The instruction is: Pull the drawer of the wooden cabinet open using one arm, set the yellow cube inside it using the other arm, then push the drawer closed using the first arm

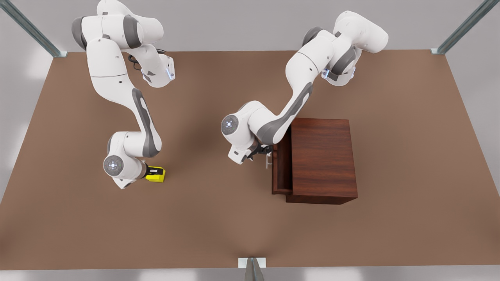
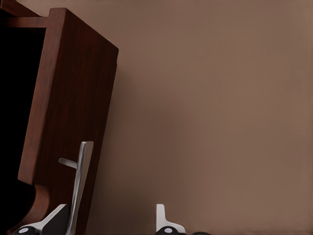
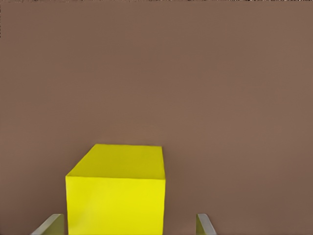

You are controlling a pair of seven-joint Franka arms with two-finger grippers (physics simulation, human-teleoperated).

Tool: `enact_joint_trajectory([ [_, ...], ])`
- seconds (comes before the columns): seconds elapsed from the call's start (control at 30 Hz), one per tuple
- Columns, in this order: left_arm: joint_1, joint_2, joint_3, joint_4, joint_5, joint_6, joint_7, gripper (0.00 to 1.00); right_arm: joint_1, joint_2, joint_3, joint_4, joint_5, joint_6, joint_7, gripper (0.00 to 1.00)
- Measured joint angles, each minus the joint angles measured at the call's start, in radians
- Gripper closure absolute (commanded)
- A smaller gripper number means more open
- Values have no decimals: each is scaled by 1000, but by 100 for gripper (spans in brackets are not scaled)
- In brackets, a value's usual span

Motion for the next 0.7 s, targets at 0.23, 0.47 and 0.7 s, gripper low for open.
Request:
enact_joint_trajectory([
  [0.23, -10, 11, 0, 3, -9, 22, -10, 10, 1, 29, 13, -1, 10, 36, 7, 0],
  [0.47, -24, 15, 1, 15, -12, 50, -19, 10, -1, 75, 16, -1, 11, 67, 5, 0],
  [0.7, -21, -31, 3, 28, -53, 24, -26, 5, -2, 92, 18, 1, 13, 88, 1, 33],
])
